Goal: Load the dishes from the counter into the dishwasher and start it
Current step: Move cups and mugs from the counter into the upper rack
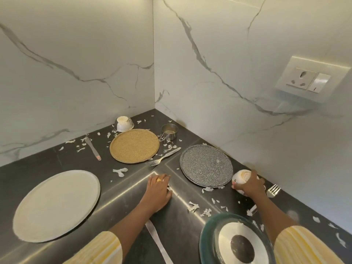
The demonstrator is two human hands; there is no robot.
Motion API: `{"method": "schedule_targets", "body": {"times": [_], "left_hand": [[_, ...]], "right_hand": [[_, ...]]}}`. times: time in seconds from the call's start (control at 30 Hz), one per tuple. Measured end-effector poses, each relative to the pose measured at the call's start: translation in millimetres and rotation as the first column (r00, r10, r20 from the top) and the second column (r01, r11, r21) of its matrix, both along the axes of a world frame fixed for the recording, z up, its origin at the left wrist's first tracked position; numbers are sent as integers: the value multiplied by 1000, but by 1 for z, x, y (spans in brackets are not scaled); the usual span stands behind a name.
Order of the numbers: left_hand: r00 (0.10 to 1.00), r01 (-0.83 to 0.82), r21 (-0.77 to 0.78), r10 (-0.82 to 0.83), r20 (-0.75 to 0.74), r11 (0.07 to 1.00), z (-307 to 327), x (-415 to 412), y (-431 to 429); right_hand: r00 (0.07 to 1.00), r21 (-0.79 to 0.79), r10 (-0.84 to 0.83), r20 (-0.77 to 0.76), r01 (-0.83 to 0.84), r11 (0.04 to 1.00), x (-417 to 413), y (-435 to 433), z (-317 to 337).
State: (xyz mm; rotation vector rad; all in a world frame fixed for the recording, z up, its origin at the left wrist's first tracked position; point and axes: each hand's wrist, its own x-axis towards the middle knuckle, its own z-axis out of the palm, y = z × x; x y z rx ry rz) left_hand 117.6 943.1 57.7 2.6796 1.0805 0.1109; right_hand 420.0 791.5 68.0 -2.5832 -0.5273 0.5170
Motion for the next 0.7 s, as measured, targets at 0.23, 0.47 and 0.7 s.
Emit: {"method": "schedule_targets", "body": {"times": [0.23,0.47,0.7], "left_hand": [[1000,-19,-2,19,22,1000,-6,-9,42],[996,-62,34,59,73,997,5,-15,114],[962,-266,78,260,79,961,27,-17,243]], "right_hand": [[983,31,-127,134,124,992,-20,13,14],[962,174,-109,251,66,983,-66,61,27],[964,248,-21,266,-48,968,-120,133,18]]}}
